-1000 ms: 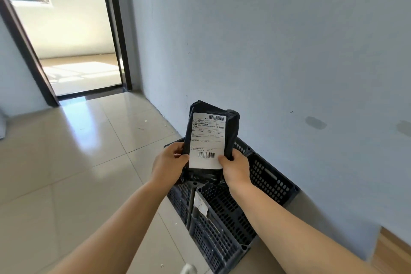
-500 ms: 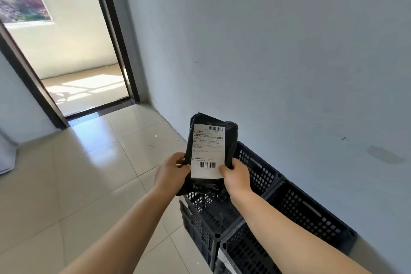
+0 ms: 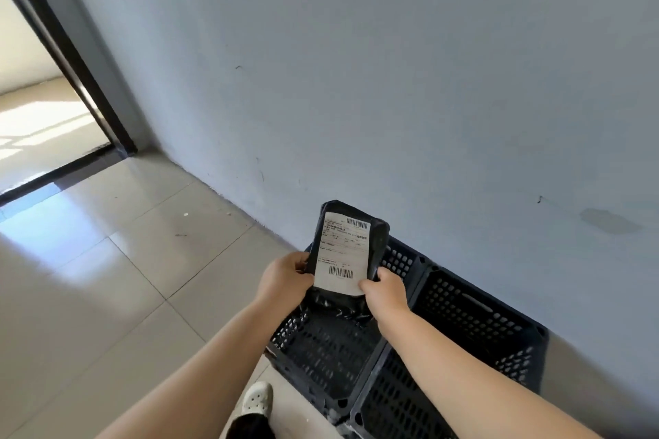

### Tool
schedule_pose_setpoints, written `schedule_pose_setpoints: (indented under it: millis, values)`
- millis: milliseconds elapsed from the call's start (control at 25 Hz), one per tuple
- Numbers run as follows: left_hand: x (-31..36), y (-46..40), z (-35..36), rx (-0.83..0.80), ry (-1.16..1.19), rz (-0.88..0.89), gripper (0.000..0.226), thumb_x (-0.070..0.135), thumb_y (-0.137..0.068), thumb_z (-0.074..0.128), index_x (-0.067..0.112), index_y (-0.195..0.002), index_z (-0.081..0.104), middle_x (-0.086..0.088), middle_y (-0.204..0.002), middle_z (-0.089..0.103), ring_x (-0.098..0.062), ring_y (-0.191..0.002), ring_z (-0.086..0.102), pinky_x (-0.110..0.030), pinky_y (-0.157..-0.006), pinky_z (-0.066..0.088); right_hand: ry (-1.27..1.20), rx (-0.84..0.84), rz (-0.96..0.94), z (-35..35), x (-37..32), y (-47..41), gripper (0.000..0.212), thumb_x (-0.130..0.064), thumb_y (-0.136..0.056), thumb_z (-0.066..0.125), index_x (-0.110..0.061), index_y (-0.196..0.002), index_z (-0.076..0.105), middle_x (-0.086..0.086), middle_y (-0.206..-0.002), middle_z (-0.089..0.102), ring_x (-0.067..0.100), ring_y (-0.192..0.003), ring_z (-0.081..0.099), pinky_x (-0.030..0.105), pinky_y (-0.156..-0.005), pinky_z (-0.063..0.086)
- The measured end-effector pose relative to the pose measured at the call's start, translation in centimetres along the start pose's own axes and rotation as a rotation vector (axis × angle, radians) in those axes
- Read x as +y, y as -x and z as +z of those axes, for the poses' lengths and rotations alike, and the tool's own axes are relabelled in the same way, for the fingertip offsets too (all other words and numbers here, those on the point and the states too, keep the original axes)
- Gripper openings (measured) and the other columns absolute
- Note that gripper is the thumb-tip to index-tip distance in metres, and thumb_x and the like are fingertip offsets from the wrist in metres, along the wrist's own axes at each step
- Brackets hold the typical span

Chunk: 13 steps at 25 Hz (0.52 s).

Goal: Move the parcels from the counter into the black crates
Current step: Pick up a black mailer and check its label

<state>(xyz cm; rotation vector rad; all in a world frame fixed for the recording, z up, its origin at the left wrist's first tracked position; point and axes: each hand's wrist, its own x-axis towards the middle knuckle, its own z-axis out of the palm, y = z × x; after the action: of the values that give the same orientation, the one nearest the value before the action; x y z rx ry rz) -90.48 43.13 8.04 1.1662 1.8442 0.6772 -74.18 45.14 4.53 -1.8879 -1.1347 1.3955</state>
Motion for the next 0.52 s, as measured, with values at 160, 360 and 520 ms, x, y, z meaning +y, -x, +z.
schedule_pose_setpoints:
  millis: [160, 360, 520]
  values:
    - [-0.5, -7.0, 0.7, -0.206, -0.140, 0.044, 0.039, 0.006, -0.087, 0.056, 0.025, -0.121, 0.060, 0.012, -0.097, 0.064, -0.010, -0.077, 0.064, -0.024, -0.061, 0.052, -0.039, 0.113, 0.140, 1.1, 0.3, -4.3, 0.012, -0.003, -0.089, 0.052, -0.011, -0.088, 0.062, 0.005, -0.088, 0.066, 0.021, -0.074, 0.059, 0.030, -0.066, 0.044]
    - [-2.9, -16.3, 0.5, -0.428, -0.334, 0.078, 0.037, 0.009, -0.087, 0.055, 0.023, -0.120, 0.061, 0.011, -0.095, 0.064, -0.008, -0.074, 0.059, -0.019, -0.056, 0.044, -0.063, 0.182, 0.350, 6.1, 0.9, -9.4, 0.029, -0.007, -0.093, 0.052, -0.008, -0.122, 0.058, 0.004, -0.114, 0.062, 0.027, -0.106, 0.060, 0.036, -0.087, 0.048]
    - [-5.7, -21.4, 1.8, -0.537, -0.452, 0.042, 0.038, 0.007, -0.085, 0.051, 0.023, -0.118, 0.060, 0.008, -0.091, 0.064, -0.013, -0.067, 0.058, -0.023, -0.052, 0.045, -0.078, 0.216, 0.485, 9.2, 2.7, -12.6, 0.033, -0.003, -0.095, 0.049, 0.008, -0.127, 0.048, 0.013, -0.120, 0.061, 0.034, -0.118, 0.052, 0.044, -0.102, 0.039]
